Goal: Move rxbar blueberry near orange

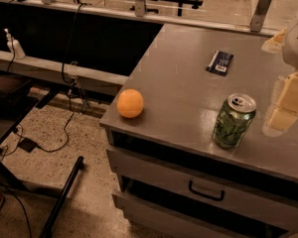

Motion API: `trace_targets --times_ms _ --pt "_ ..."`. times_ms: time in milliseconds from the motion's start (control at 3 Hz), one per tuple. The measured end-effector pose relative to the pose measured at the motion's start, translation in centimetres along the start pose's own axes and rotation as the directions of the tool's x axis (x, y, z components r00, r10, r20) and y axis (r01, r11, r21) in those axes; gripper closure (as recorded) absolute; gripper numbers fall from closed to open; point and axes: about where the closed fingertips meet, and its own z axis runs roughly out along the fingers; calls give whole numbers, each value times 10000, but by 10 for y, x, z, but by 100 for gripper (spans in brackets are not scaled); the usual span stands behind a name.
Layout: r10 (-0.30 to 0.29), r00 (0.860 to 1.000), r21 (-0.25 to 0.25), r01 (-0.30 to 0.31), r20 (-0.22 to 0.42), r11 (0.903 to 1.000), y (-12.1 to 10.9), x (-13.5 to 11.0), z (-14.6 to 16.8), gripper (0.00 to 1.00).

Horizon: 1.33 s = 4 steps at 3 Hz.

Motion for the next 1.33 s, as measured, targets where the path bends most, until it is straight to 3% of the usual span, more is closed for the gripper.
trace_targets --times_ms 667,1000,1333 --pt "49 9999 96 -50 142 9999 -7 0 2 0" --pt "249 9989 437 -266 386 9987 -55 0 14 0" --pt "656 9917 904 -758 1106 9930 -120 1 16 0"
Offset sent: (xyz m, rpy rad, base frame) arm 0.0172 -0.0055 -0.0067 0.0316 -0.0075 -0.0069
